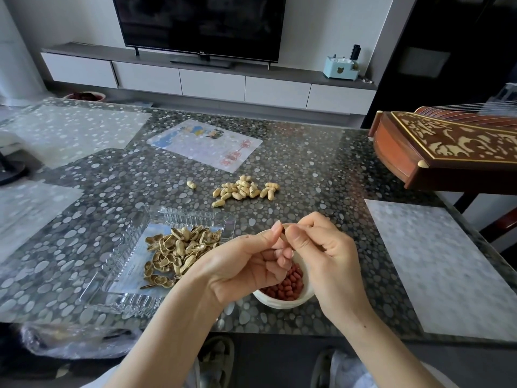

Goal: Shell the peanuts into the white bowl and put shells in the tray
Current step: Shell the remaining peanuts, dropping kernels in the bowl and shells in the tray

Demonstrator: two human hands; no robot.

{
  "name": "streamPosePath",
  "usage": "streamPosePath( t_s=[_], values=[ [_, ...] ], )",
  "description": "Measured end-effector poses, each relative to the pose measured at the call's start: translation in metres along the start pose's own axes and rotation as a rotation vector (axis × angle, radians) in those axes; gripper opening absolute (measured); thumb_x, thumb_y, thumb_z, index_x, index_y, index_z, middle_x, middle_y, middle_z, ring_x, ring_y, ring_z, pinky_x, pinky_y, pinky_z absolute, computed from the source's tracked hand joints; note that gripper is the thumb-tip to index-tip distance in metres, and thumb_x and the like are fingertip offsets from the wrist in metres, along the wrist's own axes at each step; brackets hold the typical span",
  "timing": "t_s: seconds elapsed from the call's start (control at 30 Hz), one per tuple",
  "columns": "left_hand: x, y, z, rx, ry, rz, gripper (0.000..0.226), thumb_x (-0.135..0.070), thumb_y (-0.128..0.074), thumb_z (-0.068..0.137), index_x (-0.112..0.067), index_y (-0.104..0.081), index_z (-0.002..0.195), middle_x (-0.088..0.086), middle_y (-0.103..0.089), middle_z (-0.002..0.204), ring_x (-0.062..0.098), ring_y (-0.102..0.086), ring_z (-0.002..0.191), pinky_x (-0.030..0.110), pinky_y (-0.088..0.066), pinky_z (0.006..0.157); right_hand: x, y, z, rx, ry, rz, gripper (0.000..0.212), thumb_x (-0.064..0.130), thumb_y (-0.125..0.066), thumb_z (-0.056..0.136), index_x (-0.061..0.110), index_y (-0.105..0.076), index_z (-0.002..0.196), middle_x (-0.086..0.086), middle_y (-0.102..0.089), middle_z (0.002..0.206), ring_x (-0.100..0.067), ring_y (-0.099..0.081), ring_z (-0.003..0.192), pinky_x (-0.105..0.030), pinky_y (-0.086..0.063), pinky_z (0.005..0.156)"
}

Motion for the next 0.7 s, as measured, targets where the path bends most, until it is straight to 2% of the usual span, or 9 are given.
streamPosePath(
  t_s=[0.13, 0.27, 0.47, 0.57, 0.7],
  values=[
    [0.0, 0.001, 0.0, 0.0, 0.005, 0.001, 0.027, -0.023, -0.056, 0.08, -0.002, -0.069, 0.067, 0.009, -0.057, 0.066, 0.011, -0.053, 0.055, 0.015, -0.045, 0.047, -0.012, 0.001, 0.0, -0.048, -0.075, 0.042, 0.027, 0.025, -0.059, 0.087, 0.014, -0.07, 0.065, -0.005, -0.055, 0.075, -0.02, -0.057, 0.068, -0.031, -0.051, 0.065],
    [0.001, 0.002, 0.0, 0.0, 0.017, -0.01, 0.026, -0.021, -0.055, 0.08, 0.0, -0.068, 0.071, 0.011, -0.057, 0.068, 0.011, -0.054, 0.056, 0.015, -0.046, 0.047, -0.018, -0.001, -0.003, -0.103, -0.167, 0.142, 0.027, 0.027, -0.059, 0.082, 0.008, -0.068, 0.065, -0.005, -0.056, 0.072, -0.016, -0.055, 0.063, -0.025, -0.048, 0.061],
    [0.003, 0.002, -0.001, 0.095, 0.057, -0.061, 0.017, -0.008, -0.06, 0.08, 0.002, -0.066, 0.092, 0.012, -0.059, 0.075, 0.011, -0.055, 0.061, 0.015, -0.047, 0.052, -0.027, -0.001, -0.005, -0.162, -0.387, 0.397, 0.024, 0.025, -0.061, 0.077, 0.002, -0.067, 0.073, -0.008, -0.068, 0.074, -0.011, -0.057, 0.057, -0.021, -0.051, 0.056],
    [0.003, 0.005, 0.0, 0.096, 0.069, -0.038, 0.02, -0.008, -0.059, 0.081, 0.004, -0.063, 0.098, 0.012, -0.06, 0.077, 0.011, -0.056, 0.064, 0.014, -0.047, 0.054, -0.034, -0.004, -0.005, -0.15, -0.516, 0.482, 0.028, 0.024, -0.062, 0.075, -0.002, -0.07, 0.082, -0.005, -0.067, 0.067, -0.008, -0.052, 0.05, -0.021, -0.051, 0.054],
    [0.002, 0.007, 0.002, 0.069, 0.036, 0.1, 0.018, -0.01, -0.063, 0.082, 0.002, -0.063, 0.095, 0.009, -0.06, 0.078, 0.009, -0.055, 0.065, 0.013, -0.046, 0.055, -0.043, -0.003, -0.006, -0.14, -0.636, 0.548, 0.027, 0.027, -0.062, 0.073, 0.004, -0.076, 0.079, -0.005, -0.068, 0.072, -0.008, -0.055, 0.054, -0.019, -0.05, 0.055]
  ],
)
Point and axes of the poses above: each hand's wrist, its own z-axis towards the middle knuckle, its own y-axis out of the back of the hand, x = y × z, the point moved 7 cm from there along z, towards the middle knuckle
